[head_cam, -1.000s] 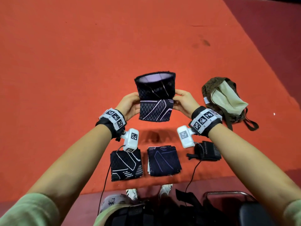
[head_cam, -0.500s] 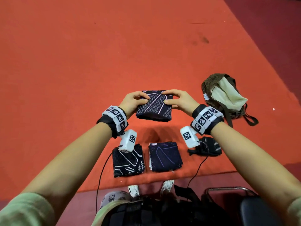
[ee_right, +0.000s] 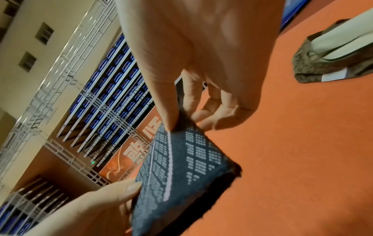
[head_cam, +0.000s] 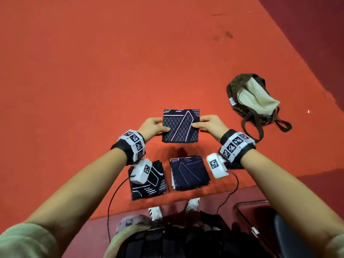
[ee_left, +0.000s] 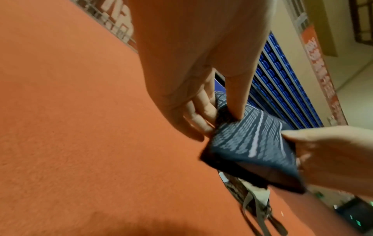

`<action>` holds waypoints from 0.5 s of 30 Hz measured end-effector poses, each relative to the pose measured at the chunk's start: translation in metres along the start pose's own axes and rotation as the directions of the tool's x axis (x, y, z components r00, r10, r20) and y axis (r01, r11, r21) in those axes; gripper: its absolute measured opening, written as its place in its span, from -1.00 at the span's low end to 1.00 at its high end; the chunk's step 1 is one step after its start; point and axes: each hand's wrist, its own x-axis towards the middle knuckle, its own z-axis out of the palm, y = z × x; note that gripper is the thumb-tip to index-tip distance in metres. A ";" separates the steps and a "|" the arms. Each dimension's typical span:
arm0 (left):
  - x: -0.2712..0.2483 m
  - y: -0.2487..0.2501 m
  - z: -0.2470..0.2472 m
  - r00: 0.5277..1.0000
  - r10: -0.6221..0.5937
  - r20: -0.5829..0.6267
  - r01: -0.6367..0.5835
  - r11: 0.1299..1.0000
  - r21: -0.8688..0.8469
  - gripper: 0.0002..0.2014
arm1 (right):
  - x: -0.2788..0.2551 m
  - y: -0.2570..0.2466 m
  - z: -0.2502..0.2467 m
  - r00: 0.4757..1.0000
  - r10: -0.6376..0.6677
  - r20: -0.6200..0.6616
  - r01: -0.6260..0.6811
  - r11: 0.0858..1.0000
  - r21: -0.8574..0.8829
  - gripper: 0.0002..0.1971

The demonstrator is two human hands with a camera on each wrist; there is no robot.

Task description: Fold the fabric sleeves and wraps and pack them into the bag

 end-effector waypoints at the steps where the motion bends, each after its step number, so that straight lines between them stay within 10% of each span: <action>1: -0.002 -0.003 0.003 1.000 -0.025 0.013 0.024 0.999 0.031 -0.80 | -0.004 0.003 0.000 1.000 0.002 0.012 -0.002 1.000 0.023 -0.91; 15: -0.011 -0.091 0.059 0.948 -0.317 -0.026 0.316 0.930 0.189 -0.73 | -0.023 0.089 -0.006 0.989 0.109 0.099 -0.090 0.980 -0.175 -0.93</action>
